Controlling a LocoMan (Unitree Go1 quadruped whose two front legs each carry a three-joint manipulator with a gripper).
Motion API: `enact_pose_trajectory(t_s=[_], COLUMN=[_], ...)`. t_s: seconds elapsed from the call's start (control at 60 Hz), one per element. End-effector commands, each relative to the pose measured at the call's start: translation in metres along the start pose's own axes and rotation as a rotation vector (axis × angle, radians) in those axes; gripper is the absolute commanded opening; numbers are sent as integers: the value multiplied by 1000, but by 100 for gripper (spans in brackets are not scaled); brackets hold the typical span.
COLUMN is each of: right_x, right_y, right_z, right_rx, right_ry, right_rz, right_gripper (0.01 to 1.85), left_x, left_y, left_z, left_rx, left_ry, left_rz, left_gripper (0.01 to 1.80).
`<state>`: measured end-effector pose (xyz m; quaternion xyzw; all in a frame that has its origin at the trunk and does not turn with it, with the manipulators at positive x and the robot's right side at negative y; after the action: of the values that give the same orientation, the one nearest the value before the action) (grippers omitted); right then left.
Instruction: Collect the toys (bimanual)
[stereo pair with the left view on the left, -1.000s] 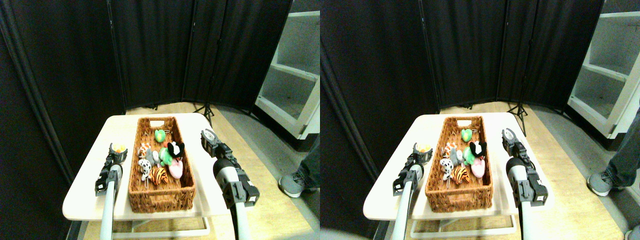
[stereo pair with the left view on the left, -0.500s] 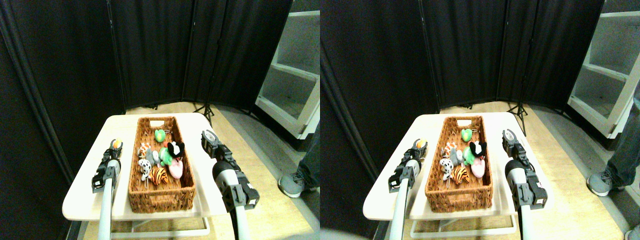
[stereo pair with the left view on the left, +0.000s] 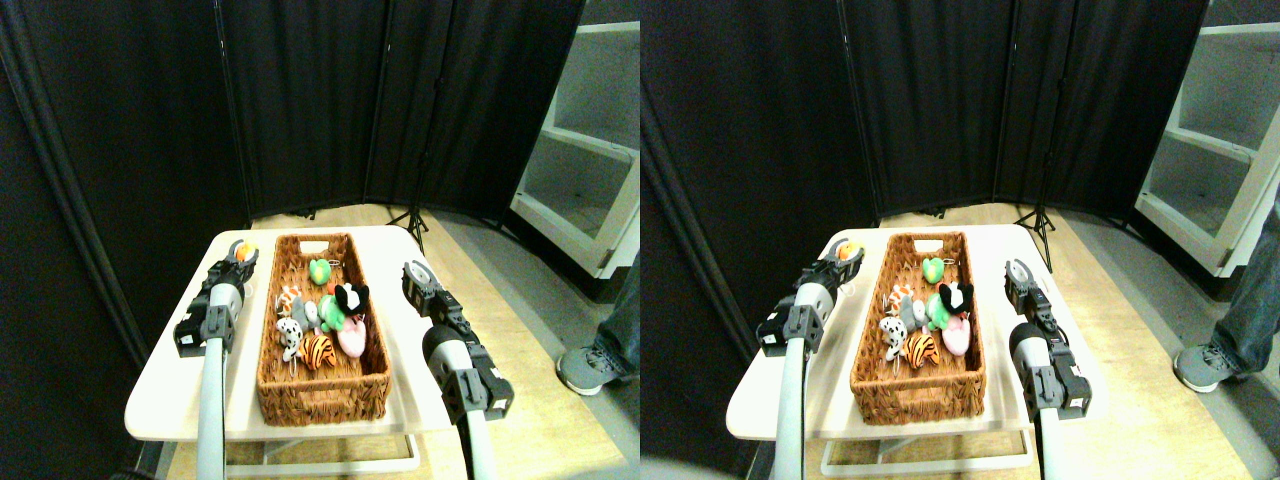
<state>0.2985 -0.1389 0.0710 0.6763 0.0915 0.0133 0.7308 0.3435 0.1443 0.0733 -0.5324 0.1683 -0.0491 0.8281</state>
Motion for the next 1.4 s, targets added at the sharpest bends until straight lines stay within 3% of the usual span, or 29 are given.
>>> enact_pose_trajectory(t_s=[0.017, 0.267, 0.517, 0.667, 0.967, 1.0, 1.15, 1.4], right_x=[2, -2, -6, -7, -4, -3, -1, 1], right_y=[3, 2, 1, 1, -2, -2, -2, -3], right_z=[1, 2, 4, 7, 9, 9, 9, 11], right_rx=[15, -4, -1, -9, 15, 22, 25, 28], right_ry=[1, -13, -12, -23, -17, -13, -13, -7], right_rz=[46, 48, 56, 59, 50, 43, 36, 38], right_gripper=[1, 1, 1, 1, 1, 1, 1, 1], left_x=[1, 8, 17, 22, 23, 23, 19, 11], left_y=[-21, -46, -58, -54, -44, -42, -40, -34], left_z=[-4, -31, -60, -71, -77, -78, -77, -59], left_rx=[-5, -63, -145, -138, -144, -146, -150, -148], left_ry=[8, 62, 102, 105, 130, 146, 140, 138], left_rz=[-60, -99, -110, -105, -52, -50, -5, 13], left_gripper=[1, 1, 1, 1, 1, 20, 52, 75])
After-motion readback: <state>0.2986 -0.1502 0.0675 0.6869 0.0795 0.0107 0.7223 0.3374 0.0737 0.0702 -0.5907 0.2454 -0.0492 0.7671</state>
